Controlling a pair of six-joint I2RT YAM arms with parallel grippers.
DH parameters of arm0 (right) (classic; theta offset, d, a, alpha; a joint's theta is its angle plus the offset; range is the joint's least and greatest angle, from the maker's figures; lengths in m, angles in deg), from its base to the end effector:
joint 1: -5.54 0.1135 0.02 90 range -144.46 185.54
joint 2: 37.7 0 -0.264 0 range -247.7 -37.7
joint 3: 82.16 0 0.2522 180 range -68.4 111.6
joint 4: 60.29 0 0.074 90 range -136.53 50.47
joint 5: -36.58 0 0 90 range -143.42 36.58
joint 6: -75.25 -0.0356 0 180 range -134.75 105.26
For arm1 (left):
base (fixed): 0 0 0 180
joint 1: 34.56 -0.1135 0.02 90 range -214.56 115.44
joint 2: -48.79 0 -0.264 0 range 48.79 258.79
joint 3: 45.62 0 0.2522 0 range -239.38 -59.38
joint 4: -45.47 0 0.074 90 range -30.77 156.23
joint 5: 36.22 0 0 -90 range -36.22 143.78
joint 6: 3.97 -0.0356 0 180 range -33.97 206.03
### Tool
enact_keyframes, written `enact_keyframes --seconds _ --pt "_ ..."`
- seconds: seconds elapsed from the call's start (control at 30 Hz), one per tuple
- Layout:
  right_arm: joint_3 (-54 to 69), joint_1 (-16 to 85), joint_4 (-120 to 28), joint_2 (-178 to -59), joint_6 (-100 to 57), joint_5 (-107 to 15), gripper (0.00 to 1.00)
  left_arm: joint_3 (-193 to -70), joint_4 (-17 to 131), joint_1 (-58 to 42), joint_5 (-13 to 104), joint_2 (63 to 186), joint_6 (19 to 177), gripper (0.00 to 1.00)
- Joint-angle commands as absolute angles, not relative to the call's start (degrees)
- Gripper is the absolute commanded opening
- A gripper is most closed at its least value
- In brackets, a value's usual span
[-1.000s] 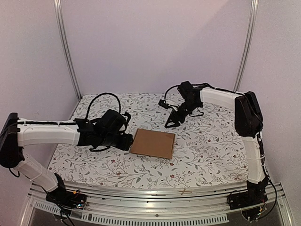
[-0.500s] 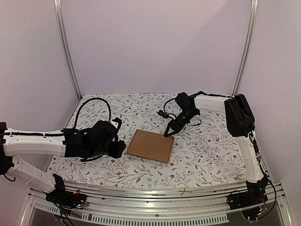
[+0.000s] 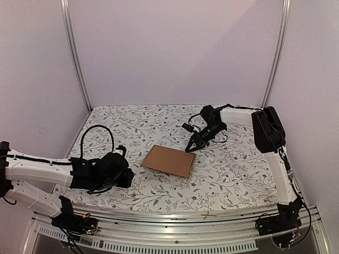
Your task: Fold the paper box
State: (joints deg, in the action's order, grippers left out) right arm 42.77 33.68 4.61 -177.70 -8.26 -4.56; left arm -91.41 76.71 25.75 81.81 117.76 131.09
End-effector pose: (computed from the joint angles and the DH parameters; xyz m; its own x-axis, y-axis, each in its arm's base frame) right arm 0.4130 0.2513 0.1217 -0.8146 -0.5200 -0.2569 -0.5214 0.4625 0.7172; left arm 0.1227 -0.1815 0.1749 -0.7315 0.0215 -0.6815 0.1608 0.9767 -0.1419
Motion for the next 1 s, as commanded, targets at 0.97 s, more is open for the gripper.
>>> enact_keyframes --seconds 0.97 --pt "40.6 33.5 7.8 -178.5 -10.9 -15.7 0.05 -89.3 8.7 34.7 102.7 158.3 142.4 0.48"
